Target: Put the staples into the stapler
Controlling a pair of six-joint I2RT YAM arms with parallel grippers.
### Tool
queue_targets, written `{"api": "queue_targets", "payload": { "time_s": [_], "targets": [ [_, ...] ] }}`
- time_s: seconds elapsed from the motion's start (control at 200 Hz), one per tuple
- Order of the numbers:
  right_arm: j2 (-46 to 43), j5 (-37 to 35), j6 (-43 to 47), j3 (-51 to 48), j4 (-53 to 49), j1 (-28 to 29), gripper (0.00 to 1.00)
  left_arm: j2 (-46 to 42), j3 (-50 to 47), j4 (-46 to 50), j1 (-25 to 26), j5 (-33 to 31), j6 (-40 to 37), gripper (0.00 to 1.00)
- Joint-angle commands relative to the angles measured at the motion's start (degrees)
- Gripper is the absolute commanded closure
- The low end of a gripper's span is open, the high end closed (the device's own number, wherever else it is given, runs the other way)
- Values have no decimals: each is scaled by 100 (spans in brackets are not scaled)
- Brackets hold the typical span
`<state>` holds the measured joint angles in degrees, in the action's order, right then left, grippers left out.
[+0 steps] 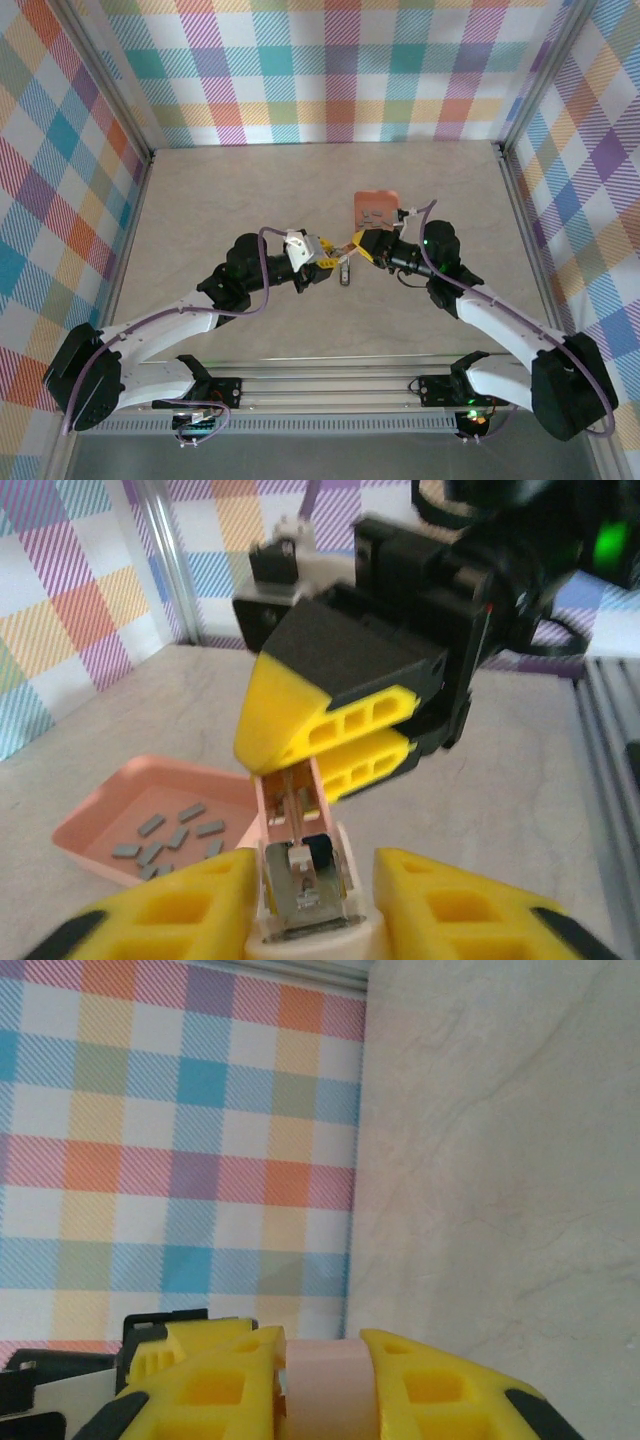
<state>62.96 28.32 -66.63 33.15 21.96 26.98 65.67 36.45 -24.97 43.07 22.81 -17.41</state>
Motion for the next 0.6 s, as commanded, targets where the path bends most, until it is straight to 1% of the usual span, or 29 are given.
{"api": "queue_targets", "payload": {
  "time_s": [0.0, 0.08, 0.215, 0.35, 0.475, 0.505, 0.52, 0.595],
  "targets": [
    [-436, -814, 1578, 560, -1829, 49, 79, -362, 236, 656, 44, -431, 117, 47],
    [-619, -1293, 2258, 736, -2552, 117, 80, -462, 493, 1506, 44, -725, 317, 40],
    [-667, -1690, 3047, 909, -3173, 290, 82, -449, 886, 2563, 38, -848, 577, 38],
    [-584, -1633, 3630, 948, -3141, 569, 82, -135, 1346, 3350, 44, -888, 1063, 36],
    [-369, -1645, 3948, 1099, -3302, 753, 82, 396, 1901, 4012, 42, -605, 1435, 35],
    [-304, -1617, 3971, 1152, -3351, 764, 82, 510, 1983, 4037, 44, -540, 1517, 34],
    [-269, -1592, 3992, 1171, -3365, 771, 82, 563, 2019, 4220, 43, -506, 1552, 35],
    [-158, -1483, 4026, 1227, -3366, 791, 82, 786, 2111, 4327, 42, -381, 1724, 35]
  ]
}}
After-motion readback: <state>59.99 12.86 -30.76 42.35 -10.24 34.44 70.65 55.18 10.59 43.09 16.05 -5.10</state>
